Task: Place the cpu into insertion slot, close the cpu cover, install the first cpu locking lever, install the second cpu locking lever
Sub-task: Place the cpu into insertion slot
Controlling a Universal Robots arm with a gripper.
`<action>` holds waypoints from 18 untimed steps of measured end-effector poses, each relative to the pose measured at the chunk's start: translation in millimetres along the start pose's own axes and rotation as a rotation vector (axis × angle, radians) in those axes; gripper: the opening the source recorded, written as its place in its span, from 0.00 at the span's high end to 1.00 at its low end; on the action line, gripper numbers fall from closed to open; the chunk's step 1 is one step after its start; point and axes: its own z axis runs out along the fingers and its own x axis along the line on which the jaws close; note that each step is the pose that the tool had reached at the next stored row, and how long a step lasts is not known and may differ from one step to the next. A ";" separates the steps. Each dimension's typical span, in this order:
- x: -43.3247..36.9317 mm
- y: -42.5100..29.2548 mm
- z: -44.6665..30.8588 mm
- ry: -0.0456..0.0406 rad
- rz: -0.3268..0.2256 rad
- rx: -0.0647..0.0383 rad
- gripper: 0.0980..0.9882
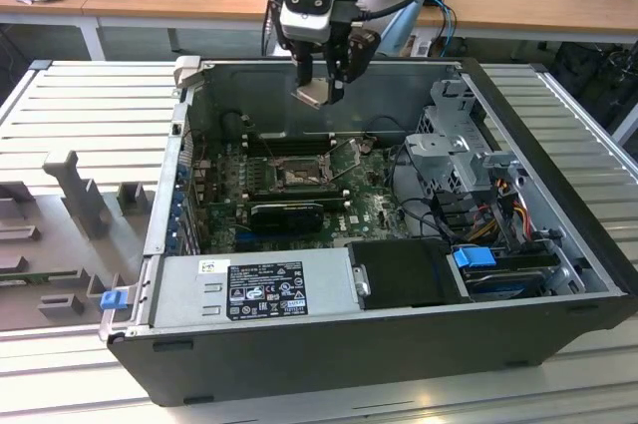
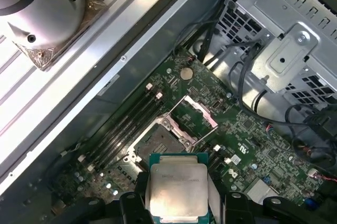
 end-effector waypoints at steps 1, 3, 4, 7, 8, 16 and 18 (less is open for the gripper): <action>0.0 0.0 0.2 -0.0007 0.009 0.000 0.52; 0.0 0.0 0.7 -0.0021 0.024 0.000 0.52; 0.0 -0.1 1.0 -0.0024 0.027 0.000 0.52; 0.0 -0.2 2.2 -0.0030 0.034 -0.001 0.52; 0.0 -0.2 2.4 -0.0032 0.035 -0.001 0.52; -0.1 -0.7 8.0 -0.0052 0.059 -0.001 0.52; -0.1 -0.8 8.6 -0.0079 0.089 -0.002 0.52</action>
